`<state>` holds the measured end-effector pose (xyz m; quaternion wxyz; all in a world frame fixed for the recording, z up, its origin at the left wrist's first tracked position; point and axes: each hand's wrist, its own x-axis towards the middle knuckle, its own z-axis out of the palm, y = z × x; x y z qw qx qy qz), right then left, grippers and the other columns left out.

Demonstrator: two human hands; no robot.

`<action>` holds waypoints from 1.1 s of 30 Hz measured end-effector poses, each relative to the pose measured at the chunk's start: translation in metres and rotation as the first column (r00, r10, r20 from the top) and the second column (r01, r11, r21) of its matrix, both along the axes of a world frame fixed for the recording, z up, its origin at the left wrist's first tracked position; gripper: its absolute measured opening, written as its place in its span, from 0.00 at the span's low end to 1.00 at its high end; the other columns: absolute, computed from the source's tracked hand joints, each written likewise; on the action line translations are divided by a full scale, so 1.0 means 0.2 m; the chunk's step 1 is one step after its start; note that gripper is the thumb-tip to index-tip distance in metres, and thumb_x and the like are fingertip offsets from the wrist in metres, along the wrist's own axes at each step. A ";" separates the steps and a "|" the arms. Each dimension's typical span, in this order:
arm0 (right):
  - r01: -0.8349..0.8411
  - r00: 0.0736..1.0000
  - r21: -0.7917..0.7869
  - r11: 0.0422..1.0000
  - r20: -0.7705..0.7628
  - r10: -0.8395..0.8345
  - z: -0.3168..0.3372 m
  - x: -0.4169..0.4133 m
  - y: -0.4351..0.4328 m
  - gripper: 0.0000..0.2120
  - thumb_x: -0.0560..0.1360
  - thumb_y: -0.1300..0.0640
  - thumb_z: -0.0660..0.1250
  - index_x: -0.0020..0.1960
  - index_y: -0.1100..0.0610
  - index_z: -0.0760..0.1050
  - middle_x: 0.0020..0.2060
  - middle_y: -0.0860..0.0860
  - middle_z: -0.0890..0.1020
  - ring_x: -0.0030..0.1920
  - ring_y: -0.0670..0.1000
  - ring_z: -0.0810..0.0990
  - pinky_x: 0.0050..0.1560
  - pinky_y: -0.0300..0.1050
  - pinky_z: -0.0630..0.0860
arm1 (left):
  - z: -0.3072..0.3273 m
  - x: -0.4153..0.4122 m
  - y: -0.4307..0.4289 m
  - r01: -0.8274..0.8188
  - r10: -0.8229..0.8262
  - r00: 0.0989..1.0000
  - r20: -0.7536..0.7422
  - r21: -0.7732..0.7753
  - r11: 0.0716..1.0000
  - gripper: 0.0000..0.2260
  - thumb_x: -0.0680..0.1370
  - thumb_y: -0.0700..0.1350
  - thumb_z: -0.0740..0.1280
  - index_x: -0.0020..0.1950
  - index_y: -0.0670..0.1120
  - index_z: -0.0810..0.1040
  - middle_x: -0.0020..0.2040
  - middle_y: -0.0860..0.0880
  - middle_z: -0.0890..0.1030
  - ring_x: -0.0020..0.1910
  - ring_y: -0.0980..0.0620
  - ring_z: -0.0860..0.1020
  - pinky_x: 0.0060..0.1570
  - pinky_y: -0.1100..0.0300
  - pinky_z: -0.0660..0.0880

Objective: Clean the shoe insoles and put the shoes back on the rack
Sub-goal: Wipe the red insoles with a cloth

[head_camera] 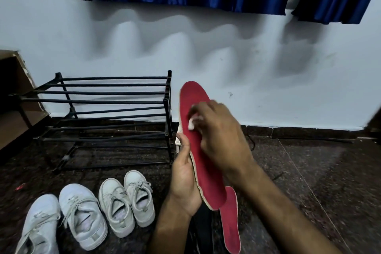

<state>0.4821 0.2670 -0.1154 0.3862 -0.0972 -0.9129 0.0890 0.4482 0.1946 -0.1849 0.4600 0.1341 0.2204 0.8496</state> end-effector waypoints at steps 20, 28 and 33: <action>-0.114 0.993 -0.262 0.958 -0.017 0.113 -0.30 0.21 -0.11 0.06 0.73 0.65 0.67 0.48 0.56 0.75 0.45 0.48 0.77 0.45 0.49 0.77 0.44 0.47 0.77 | -0.04 -0.07 0.03 0.057 -0.053 0.994 0.097 -0.042 0.997 0.33 0.76 0.67 0.57 0.69 0.42 0.72 0.69 0.39 0.72 0.74 0.40 0.62 0.68 0.48 0.69; -0.123 0.978 -0.195 0.973 0.141 0.152 -0.09 0.01 0.05 0.11 0.72 0.65 0.70 0.54 0.57 0.80 0.46 0.51 0.79 0.47 0.51 0.79 0.49 0.42 0.75 | -0.03 -0.09 0.04 -0.016 0.016 0.994 0.109 0.004 1.000 0.29 0.79 0.64 0.52 0.59 0.44 0.80 0.57 0.44 0.81 0.57 0.47 0.80 0.62 0.48 0.71; -0.216 0.922 -0.351 0.911 0.234 0.309 -0.34 0.35 -0.04 0.08 0.73 0.62 0.69 0.50 0.53 0.81 0.44 0.44 0.78 0.44 0.42 0.77 0.45 0.30 0.70 | -0.06 -0.20 0.01 -0.086 0.085 0.996 0.012 0.082 0.993 0.31 0.80 0.64 0.48 0.72 0.44 0.68 0.65 0.44 0.77 0.67 0.44 0.73 0.64 0.40 0.71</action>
